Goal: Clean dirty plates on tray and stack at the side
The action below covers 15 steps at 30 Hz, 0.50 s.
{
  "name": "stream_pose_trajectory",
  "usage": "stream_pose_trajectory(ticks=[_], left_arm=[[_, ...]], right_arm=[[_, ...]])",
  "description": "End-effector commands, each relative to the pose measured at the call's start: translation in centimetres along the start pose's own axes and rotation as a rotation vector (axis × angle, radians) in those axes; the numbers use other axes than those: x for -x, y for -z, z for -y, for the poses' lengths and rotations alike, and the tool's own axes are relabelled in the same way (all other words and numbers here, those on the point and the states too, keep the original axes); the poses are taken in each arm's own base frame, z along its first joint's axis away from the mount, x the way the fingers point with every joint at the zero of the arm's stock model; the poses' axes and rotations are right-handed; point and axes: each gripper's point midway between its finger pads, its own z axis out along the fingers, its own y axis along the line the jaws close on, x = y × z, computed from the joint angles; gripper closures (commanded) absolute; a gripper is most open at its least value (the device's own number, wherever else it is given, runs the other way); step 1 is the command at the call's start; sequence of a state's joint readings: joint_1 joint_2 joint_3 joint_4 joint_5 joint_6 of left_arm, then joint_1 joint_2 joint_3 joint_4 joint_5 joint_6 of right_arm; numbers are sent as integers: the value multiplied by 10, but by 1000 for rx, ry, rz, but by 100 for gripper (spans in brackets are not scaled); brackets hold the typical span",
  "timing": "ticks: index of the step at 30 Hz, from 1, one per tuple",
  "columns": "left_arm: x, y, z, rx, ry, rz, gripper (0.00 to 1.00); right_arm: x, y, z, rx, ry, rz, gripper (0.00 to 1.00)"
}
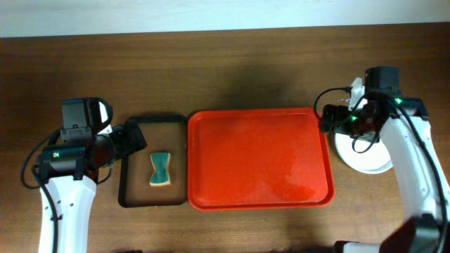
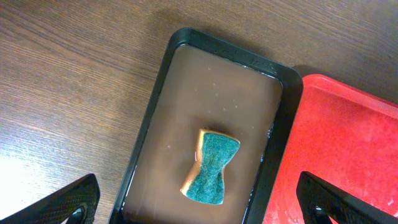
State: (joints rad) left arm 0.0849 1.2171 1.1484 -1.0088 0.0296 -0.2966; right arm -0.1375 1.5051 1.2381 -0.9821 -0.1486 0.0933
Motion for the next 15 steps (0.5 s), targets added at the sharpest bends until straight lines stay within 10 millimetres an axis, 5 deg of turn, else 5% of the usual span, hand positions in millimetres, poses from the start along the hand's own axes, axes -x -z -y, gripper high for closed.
stream_pose_trajectory(ticks=[1,7,12,15], left_arm=[[4,4,2,-11,12,15,1],[4,4,2,-11,12,15,1],[4,4,2,-11,12,15,1],[4,4,2,-11,12,15,1]], right_arm=[[10,70,-14,22,52,225,2],[-19,199,-29,9,131,650,2],[-89,291,-52,157,256,990,1],[-119,291,-48,197,278,1064,1]])
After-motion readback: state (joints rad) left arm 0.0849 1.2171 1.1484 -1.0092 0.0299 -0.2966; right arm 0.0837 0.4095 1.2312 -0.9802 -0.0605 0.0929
